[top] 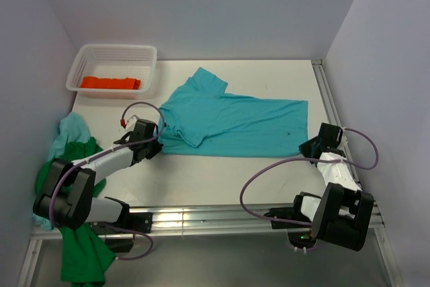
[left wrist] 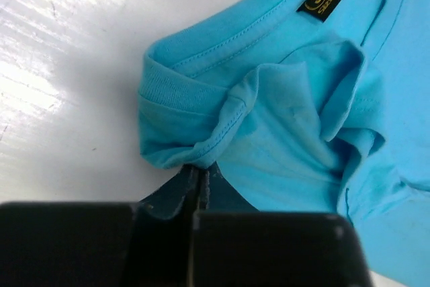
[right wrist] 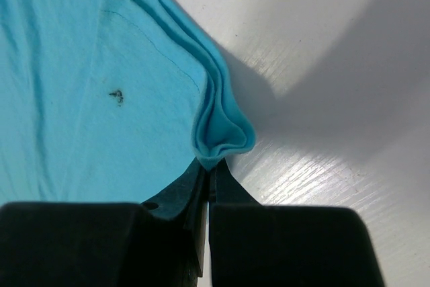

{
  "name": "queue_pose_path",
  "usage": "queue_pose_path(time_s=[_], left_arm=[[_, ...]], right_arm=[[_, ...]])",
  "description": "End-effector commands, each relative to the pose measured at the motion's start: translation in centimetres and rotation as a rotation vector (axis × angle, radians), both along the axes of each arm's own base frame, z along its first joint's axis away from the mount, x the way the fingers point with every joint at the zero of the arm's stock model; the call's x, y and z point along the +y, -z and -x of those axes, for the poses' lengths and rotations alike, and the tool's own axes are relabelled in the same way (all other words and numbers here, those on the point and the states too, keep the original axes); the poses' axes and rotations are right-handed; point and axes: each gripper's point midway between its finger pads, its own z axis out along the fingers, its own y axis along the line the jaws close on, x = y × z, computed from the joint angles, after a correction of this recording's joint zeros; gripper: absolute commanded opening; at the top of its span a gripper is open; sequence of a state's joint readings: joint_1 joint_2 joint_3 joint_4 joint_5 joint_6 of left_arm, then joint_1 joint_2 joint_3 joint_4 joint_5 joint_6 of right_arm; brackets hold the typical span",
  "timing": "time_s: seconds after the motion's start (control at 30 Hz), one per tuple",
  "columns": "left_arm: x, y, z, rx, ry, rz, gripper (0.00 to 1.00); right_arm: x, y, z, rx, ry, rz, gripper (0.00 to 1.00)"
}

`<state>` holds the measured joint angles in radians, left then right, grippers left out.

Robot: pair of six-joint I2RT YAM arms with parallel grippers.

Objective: Roll the t-shirts
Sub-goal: Fold the tshirt

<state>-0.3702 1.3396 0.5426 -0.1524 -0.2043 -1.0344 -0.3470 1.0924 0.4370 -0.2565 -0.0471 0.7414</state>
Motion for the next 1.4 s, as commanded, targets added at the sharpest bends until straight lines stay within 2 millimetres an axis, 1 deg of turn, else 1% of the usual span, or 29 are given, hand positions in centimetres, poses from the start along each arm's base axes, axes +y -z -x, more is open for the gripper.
queue_pose_path(time_s=[0.0,0.13,0.23,0.27,0.3,0.37,0.4,0.43,0.47,0.5,0.57,0.6,0.67,0.7,0.73,0.77,0.8,0.87,0.9,0.97,1.0,1.03,1.1,1.13,1.17,1.2,1.27,1.3,1.37], left_arm=[[0.6,0.7,-0.1,0.001,0.010,-0.046,0.00],[-0.5,-0.8,-0.6,-0.036,0.062,-0.012,0.00],[-0.9,-2.7,-1.3,-0.040,0.085,-0.013,0.00],[-1.1,-2.8,-0.9,-0.005,0.107,-0.009,0.00],[-1.6,-4.2,-2.1,-0.020,0.113,0.007,0.00],[-2.1,-5.3,-2.6,-0.008,0.142,0.030,0.00],[-2.0,-6.5,-3.4,-0.021,0.142,0.036,0.00],[-2.0,-7.1,-3.7,-0.025,0.149,0.042,0.00],[-2.0,-7.6,-3.9,-0.026,0.157,0.054,0.00],[-1.4,-8.8,-4.5,-0.033,0.145,0.051,0.00],[-1.0,-10.2,-5.0,-0.053,0.143,0.049,0.00],[-0.7,-11.6,-5.1,-0.069,0.140,0.047,0.00],[-0.5,-13.1,-5.2,-0.086,0.144,0.049,0.00],[-0.4,-15.3,-5.8,-0.128,0.143,0.054,0.00],[-0.2,-15.9,-5.6,-0.124,0.146,0.046,0.00],[-0.1,-16.8,-5.7,-0.135,0.146,0.044,0.00],[-0.1,-19.2,-6.4,-0.184,0.145,0.046,0.00],[0.1,-20.9,-6.3,-0.191,0.144,0.041,0.00],[0.1,-23.1,-6.7,-0.233,0.144,0.047,0.00],[0.3,-24.8,-6.6,-0.256,0.139,0.042,0.00],[0.4,-26.6,-6.7,-0.297,0.133,0.044,0.00],[0.6,-27.4,-6.7,-0.317,0.129,0.040,0.00],[1.1,-29.2,-6.2,-0.350,0.116,0.035,0.00],[1.2,-29.6,-6.1,-0.356,0.115,0.032,0.00],[1.3,-30.5,-5.9,-0.375,0.110,0.031,0.00],[1.5,-30.8,-5.6,-0.373,0.109,0.028,0.00],[1.7,-31.6,-5.3,-0.383,0.111,0.027,0.00],[1.7,-32.8,-5.0,-0.401,0.113,0.030,0.00],[1.8,-34.7,-4.6,-0.443,0.115,0.038,0.00]], right_arm=[[-0.2,-0.6,-0.3,-0.033,-0.005,0.014,0.00],[0.4,-1.6,-0.4,-0.054,-0.022,-0.011,0.00],[0.3,-3.3,-0.7,-0.097,-0.014,-0.001,0.00],[0.4,-3.9,-0.9,-0.115,-0.014,-0.002,0.00],[0.4,-4.3,-1.1,-0.121,-0.016,-0.006,0.00],[0.3,-5.5,-1.9,-0.132,-0.016,-0.014,0.00],[0.3,-5.7,-1.9,-0.121,-0.013,-0.020,0.00],[0.0,-6.8,-2.6,-0.138,-0.013,-0.013,0.00],[0.0,-6.9,-2.8,-0.128,-0.012,-0.021,0.00],[-0.2,-8.0,-3.4,-0.148,-0.012,-0.019,0.00],[0.1,-8.7,-3.8,-0.160,-0.022,-0.037,0.00],[0.3,-9.3,-4.0,-0.173,-0.028,-0.042,0.00],[0.3,-11.0,-4.5,-0.216,-0.038,-0.039,0.00],[0.5,-11.7,-4.5,-0.224,-0.041,-0.041,0.00],[0.4,-13.4,-4.9,-0.264,-0.045,-0.033,0.00],[0.7,-14.1,-5.0,-0.278,-0.050,-0.046,0.00],[0.8,-15.1,-5.2,-0.297,-0.054,-0.047,0.00],[0.8,-17.8,-5.6,-0.355,-0.050,-0.047,0.00],[1.1,-18.4,-5.5,-0.367,-0.054,-0.059,0.00],[1.5,-20.8,-5.5,-0.435,-0.052,-0.066,0.00],[1.7,-21.8,-5.5,-0.471,-0.055,-0.067,0.00],[2.0,-23.4,-5.3,-0.519,-0.063,-0.064,0.00],[2.1,-25.0,-4.8,-0.548,-0.051,-0.063,0.00],[2.2,-26.7,-4.6,-0.585,-0.055,-0.049,0.00],[2.2,-27.1,-4.3,-0.582,-0.051,-0.048,0.00],[2.2,-28.8,-4.1,-0.609,-0.055,-0.034,0.00],[2.4,-29.8,-3.5,-0.612,-0.061,-0.023,0.00],[2.5,-31.4,-3.0,-0.648,-0.066,-0.005,0.00],[2.7,-32.8,-2.3,-0.674,-0.066,0.006,0.00]])
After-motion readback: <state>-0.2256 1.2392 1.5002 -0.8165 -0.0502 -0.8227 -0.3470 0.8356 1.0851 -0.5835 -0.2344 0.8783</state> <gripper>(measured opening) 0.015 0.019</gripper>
